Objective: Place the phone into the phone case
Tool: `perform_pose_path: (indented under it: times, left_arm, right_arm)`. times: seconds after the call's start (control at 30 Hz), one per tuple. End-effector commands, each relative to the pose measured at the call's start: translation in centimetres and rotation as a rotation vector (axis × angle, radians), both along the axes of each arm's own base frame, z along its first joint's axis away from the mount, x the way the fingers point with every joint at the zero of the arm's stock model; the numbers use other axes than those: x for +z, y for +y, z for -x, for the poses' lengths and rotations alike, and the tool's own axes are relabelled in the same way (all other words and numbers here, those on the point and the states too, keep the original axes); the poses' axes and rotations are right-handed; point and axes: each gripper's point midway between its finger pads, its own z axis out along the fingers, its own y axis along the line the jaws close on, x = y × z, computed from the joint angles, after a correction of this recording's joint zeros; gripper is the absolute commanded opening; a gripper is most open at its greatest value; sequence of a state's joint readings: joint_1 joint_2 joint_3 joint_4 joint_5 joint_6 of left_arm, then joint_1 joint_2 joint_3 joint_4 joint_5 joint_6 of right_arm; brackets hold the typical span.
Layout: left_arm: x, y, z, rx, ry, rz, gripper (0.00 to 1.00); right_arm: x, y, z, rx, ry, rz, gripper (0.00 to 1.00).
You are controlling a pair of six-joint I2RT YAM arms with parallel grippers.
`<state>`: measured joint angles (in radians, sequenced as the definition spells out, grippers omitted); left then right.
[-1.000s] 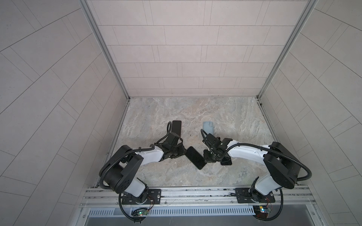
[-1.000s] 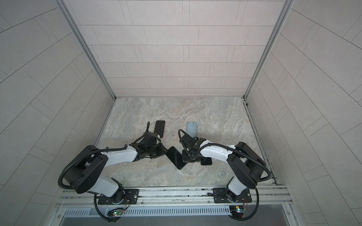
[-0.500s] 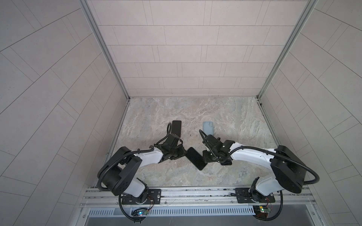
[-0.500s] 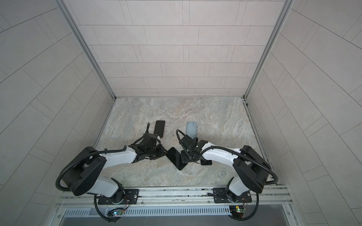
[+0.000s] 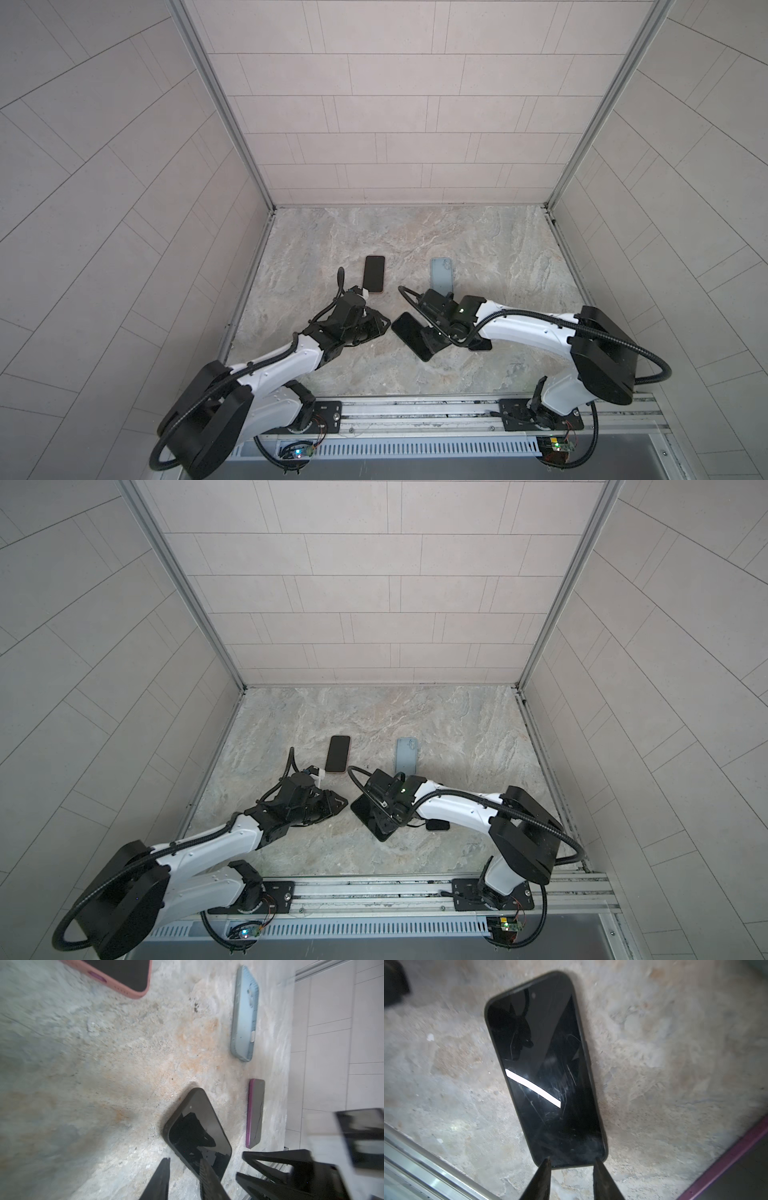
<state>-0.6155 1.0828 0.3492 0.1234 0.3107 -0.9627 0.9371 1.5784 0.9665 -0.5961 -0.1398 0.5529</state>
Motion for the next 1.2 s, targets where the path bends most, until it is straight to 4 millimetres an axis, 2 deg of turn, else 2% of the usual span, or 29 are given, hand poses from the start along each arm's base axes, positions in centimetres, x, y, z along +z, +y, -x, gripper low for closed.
perform_pose_path:
  times: [0.0,0.03,0.23,0.57,0.77,0.87,0.97,1.1,1.17]
  left_arm:
    - [0.6,1.7,-0.2,0.100,-0.041,0.012,0.33]
    - [-0.1,2.5,0.3,0.128,-0.039,0.010,0.33]
    - [0.6,3.7,0.9,0.177,-0.072,0.045,0.34]
    - [1.1,4.6,1.1,0.204,-0.103,0.059,0.34]
    - [1.2,4.8,0.8,0.208,-0.107,0.056,0.34]
    - [1.0,4.8,0.8,0.202,-0.099,0.054,0.34]
    - [0.8,4.9,0.7,0.206,-0.102,0.053,0.34]
    - [0.6,4.6,0.6,0.197,-0.108,0.064,0.34]
    - [0.4,4.7,0.6,0.194,-0.107,0.068,0.34]
  right_arm:
    - [-0.8,-0.8,0.3,0.028,0.004,0.094,0.37]
    - [-1.3,-0.7,0.4,0.030,0.015,0.108,0.38]
    - [-3.7,-0.8,-0.3,0.043,0.046,0.215,0.41]
    - [-6.5,2.8,-3.1,0.081,0.108,0.258,0.42]
    - [-7.0,4.2,-5.6,0.069,0.124,0.245,0.41]
    - [-6.0,5.0,-6.3,0.082,0.111,0.218,0.42]
    - [-3.5,5.7,-7.2,0.109,0.066,0.183,0.52]
    - [1.5,5.7,-7.9,0.117,-0.026,0.129,0.81]
    - [2.7,5.1,-7.6,0.116,-0.045,0.114,0.98]
